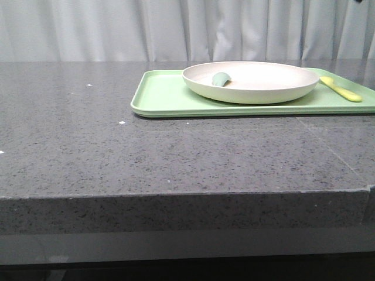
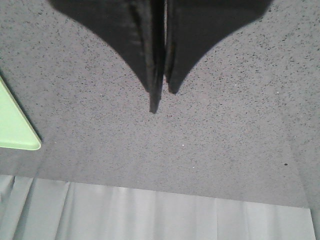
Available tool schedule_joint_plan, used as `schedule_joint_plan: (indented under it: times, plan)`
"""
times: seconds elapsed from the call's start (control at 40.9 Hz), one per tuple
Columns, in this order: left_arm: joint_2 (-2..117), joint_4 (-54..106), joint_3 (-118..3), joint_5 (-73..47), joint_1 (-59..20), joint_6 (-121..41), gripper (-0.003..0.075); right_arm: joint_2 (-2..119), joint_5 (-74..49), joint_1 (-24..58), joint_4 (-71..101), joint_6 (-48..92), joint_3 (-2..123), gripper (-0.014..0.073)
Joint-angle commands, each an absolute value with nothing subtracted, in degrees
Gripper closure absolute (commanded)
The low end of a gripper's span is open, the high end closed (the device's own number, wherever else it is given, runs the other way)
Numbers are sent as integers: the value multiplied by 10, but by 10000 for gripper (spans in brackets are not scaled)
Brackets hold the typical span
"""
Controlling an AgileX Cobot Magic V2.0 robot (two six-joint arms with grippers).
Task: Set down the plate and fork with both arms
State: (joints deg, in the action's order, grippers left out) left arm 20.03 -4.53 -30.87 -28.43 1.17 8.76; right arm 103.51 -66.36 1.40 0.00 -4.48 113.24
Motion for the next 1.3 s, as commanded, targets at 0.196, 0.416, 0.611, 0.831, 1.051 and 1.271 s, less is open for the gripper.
schedule_joint_plan:
  times: [0.196,0.416,0.611,0.831,1.051,1.271]
  plan:
    - [204,-44,-324,-241,12,88,738,834,-578,51,0,-13,983,710]
    - [204,-44,-324,-241,12,88,738,647,-434,56,0,-13,744,710]
    - [204,-44,-324,-241,12,88,738,486,-312,56,0,-13,531,710]
    - [204,-44,-324,-241,12,88,738,289,-168,56,0,-13,308,711]
    - [204,-44,-324,-241,12,88,738,142,-131,56,0,-13,207,714]
    - [204,-44,-324,-241,12,88,738,110,-131,56,0,-13,200,714]
